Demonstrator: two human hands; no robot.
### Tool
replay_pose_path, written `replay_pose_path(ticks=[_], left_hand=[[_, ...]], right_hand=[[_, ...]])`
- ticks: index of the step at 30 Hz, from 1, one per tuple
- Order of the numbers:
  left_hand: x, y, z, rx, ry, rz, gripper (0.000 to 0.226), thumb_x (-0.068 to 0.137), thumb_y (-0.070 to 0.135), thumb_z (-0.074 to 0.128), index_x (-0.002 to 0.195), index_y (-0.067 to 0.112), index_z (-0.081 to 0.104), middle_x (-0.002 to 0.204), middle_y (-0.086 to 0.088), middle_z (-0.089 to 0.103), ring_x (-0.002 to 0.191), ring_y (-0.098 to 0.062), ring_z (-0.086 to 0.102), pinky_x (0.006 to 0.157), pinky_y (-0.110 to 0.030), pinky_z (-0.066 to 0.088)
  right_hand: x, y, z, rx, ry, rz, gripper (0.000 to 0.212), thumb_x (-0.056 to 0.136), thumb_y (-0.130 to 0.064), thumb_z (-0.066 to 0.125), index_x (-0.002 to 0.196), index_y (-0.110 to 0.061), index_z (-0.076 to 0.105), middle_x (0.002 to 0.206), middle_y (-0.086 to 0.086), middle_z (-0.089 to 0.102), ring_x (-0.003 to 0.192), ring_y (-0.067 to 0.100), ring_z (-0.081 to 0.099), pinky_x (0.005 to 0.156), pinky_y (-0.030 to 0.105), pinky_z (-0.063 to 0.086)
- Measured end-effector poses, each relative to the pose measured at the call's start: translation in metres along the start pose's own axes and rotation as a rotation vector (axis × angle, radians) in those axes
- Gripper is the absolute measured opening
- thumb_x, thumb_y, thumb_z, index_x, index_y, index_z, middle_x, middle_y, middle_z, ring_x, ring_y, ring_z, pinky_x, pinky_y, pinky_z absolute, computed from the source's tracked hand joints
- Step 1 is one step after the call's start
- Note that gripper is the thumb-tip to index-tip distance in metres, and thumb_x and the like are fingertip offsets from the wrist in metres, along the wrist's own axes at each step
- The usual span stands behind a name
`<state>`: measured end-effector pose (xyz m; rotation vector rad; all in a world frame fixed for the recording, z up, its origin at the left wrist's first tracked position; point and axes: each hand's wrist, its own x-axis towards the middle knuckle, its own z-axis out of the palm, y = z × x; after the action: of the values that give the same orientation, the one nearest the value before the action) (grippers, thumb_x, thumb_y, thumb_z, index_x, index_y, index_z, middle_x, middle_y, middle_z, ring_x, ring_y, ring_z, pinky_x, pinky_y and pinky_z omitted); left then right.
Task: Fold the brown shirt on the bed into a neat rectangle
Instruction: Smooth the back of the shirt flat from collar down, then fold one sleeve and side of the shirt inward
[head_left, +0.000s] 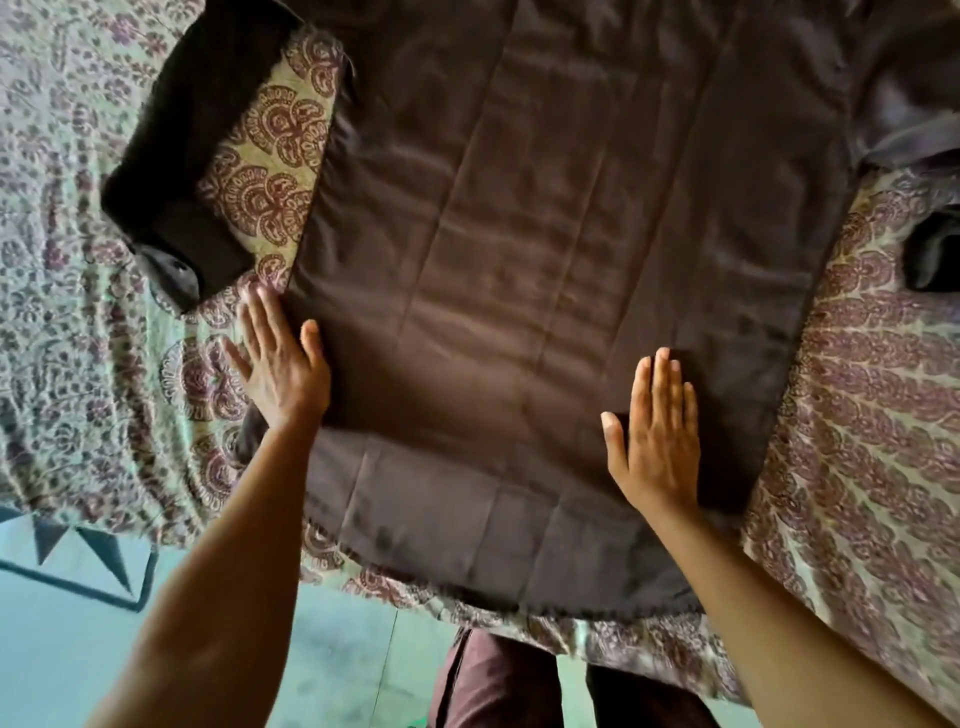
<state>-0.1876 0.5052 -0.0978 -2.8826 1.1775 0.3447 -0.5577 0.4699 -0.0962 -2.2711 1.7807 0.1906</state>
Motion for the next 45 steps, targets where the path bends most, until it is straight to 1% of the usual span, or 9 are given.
replay_pose_path(ticks=[2,7,10,14,19,27,32,39,45], left_hand=[[-0.024,0.011,0.002,-0.016,0.016,0.034,0.064,0.096,0.043,0.022,0.15,0.011,0.01,0.157,-0.009,0.01,0.145,-0.021,0.007,0.117,-0.047,0.0],[-0.126,0.063,0.03,0.05,-0.124,0.559,0.066,0.092,0.048,0.028,0.147,0.011,0.023,0.154,-0.008,0.023,0.142,-0.023,0.022,0.114,-0.042,0.006],[-0.134,0.04,0.033,0.033,-0.103,0.416,0.067,0.093,0.052,0.026,0.148,0.015,0.02,0.156,-0.006,0.019,0.143,-0.021,0.018,0.114,-0.041,0.004],[-0.11,-0.026,0.02,-0.039,-0.079,-0.014,0.071,0.094,0.057,0.027,0.15,0.019,0.004,0.159,-0.002,0.001,0.146,-0.018,0.0,0.117,-0.046,-0.002],[-0.1,-0.037,0.003,-0.121,-0.099,-0.132,0.068,0.095,0.048,0.038,0.15,0.017,0.011,0.158,-0.007,0.004,0.145,-0.021,0.002,0.117,-0.046,-0.001],[-0.164,0.089,-0.025,-0.429,-0.132,0.155,0.059,0.086,0.018,0.06,0.14,0.013,0.037,0.148,-0.013,0.033,0.136,-0.03,0.03,0.108,-0.041,0.027],[-0.174,0.173,-0.048,-0.445,-0.191,0.406,0.06,0.081,0.036,0.046,0.135,0.01,0.044,0.132,-0.013,0.052,0.123,-0.033,0.045,0.101,-0.045,0.035],[-0.191,0.317,-0.077,-0.403,-0.246,0.649,0.073,0.073,0.05,0.035,0.135,0.013,0.045,0.126,-0.012,0.056,0.115,-0.036,0.047,0.094,-0.045,0.036],[-0.213,0.43,-0.075,-0.326,-0.232,0.716,0.047,0.083,0.017,0.06,0.13,0.016,0.052,0.124,-0.012,0.057,0.118,-0.032,0.045,0.096,-0.043,0.034]], right_hand=[[-0.012,0.0,0.003,0.008,0.006,-0.003,0.068,0.094,-0.043,0.024,0.145,0.001,0.021,0.152,0.021,0.019,0.139,0.034,0.022,0.113,0.042,0.013],[-0.058,0.01,0.011,-0.011,-0.015,-0.047,0.068,0.094,-0.045,0.022,0.144,0.001,0.022,0.151,0.022,0.021,0.138,0.035,0.026,0.112,0.044,0.016],[-0.083,0.022,0.014,-0.033,-0.027,-0.074,0.068,0.096,-0.048,0.014,0.144,-0.001,0.024,0.151,0.022,0.023,0.137,0.035,0.024,0.111,0.048,0.015],[-0.093,0.025,0.02,-0.058,-0.013,-0.077,0.068,0.094,-0.048,0.022,0.146,-0.005,0.022,0.151,0.023,0.021,0.137,0.04,0.021,0.111,0.053,0.013],[-0.096,0.023,0.017,-0.048,-0.064,-0.041,0.067,0.093,-0.047,0.026,0.146,-0.007,0.023,0.152,0.021,0.021,0.137,0.041,0.022,0.11,0.056,0.015],[-0.074,0.021,-0.033,0.317,-0.139,0.086,0.064,0.081,-0.047,0.037,0.128,-0.006,0.053,0.136,0.018,0.049,0.124,0.037,0.047,0.1,0.051,0.038],[-0.045,0.045,-0.086,0.505,0.052,0.29,0.052,0.085,-0.041,0.045,0.121,-0.006,0.058,0.118,0.015,0.062,0.108,0.036,0.058,0.09,0.047,0.047],[-0.022,0.159,-0.155,0.632,0.248,0.458,0.049,0.085,-0.03,0.054,0.128,-0.007,0.052,0.119,0.012,0.061,0.105,0.026,0.059,0.086,0.029,0.045],[-0.002,0.272,-0.177,0.597,0.178,0.518,0.042,0.091,-0.026,0.054,0.131,-0.011,0.048,0.122,0.011,0.057,0.107,0.026,0.056,0.086,0.037,0.049]])
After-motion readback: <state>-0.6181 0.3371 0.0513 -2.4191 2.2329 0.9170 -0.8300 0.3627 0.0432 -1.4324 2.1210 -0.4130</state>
